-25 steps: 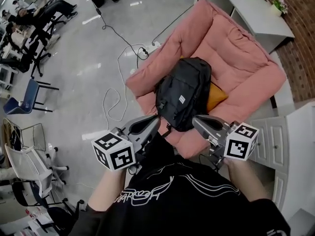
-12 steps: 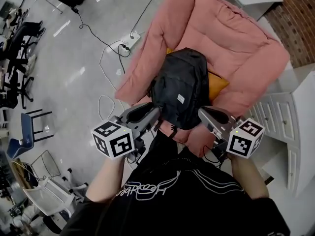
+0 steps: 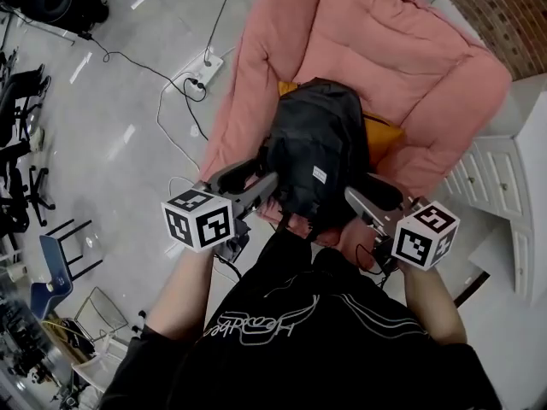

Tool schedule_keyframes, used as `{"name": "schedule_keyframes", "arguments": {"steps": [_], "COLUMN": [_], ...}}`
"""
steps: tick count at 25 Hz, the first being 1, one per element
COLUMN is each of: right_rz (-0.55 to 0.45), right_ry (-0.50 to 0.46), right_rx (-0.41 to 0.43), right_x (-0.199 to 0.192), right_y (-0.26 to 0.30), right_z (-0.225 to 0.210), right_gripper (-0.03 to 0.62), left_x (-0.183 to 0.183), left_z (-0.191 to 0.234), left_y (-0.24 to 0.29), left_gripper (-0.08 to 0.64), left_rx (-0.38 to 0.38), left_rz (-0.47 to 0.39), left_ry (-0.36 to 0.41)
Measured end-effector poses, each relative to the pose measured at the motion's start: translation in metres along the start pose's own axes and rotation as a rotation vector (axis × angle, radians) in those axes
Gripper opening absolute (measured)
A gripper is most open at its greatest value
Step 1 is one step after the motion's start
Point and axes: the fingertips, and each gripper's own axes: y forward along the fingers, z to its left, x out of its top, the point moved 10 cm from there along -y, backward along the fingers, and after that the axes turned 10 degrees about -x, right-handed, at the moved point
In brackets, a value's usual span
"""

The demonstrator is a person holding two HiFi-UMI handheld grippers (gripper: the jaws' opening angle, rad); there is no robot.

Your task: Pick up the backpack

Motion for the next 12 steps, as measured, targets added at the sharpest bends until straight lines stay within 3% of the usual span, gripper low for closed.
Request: {"name": "schedule_keyframes", "arguments": {"steps": [5, 12], "right_rz": [0.034, 0.104], "right_ry": [-0.017, -0.086], "right_rx": [-0.093, -0.239], "right_x": [-0.011, -0.02], "right_y": [0.027, 0.051], "right_z": [-0.014, -0.031], "right_gripper": [0.201, 0.222], "left_x": [-0.001, -0.004], "left_z": [0.046, 0.092], "left_y": [0.024, 0.058], "left_gripper": [0.25, 0.267], "left_rx": [0.018, 0.008], "left_rz": [0.073, 0.132], "left_ry": [0.008, -0.045]}}
